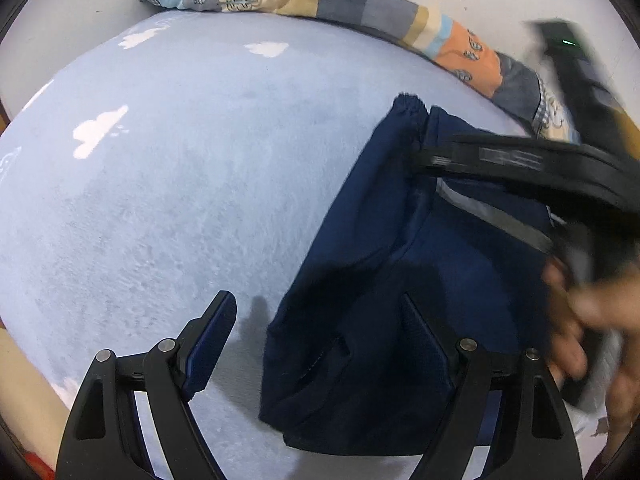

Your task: Fold large clothes

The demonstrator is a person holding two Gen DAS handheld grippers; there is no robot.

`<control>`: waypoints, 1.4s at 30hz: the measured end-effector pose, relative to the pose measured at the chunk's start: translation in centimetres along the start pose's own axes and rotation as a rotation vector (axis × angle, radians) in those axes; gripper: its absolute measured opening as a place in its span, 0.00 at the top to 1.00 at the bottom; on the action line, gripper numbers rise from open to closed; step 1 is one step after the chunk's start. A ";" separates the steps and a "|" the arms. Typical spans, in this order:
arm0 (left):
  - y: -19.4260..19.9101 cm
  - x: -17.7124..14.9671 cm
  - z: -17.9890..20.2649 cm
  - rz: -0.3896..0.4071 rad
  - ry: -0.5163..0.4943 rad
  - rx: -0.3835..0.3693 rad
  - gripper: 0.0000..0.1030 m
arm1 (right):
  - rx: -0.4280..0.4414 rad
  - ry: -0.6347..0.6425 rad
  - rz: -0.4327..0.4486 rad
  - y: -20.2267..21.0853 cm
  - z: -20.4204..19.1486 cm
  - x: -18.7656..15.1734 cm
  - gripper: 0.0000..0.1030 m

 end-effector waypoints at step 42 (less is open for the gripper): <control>1.8 -3.5 8.8 0.217 -0.336 0.137 0.20 | 0.138 -0.043 0.090 13.7 2.4 -20.4 0.71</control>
Point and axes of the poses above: each gripper's, at about its wrist camera, not at the fingertips, and y roughly against the way its jaws point, z to its right, x to its top, the point moved 1 cm from there along -y, roughly the way its jaws point, and after that the axes turned 11 degrees about x, right-handed, at the moved point
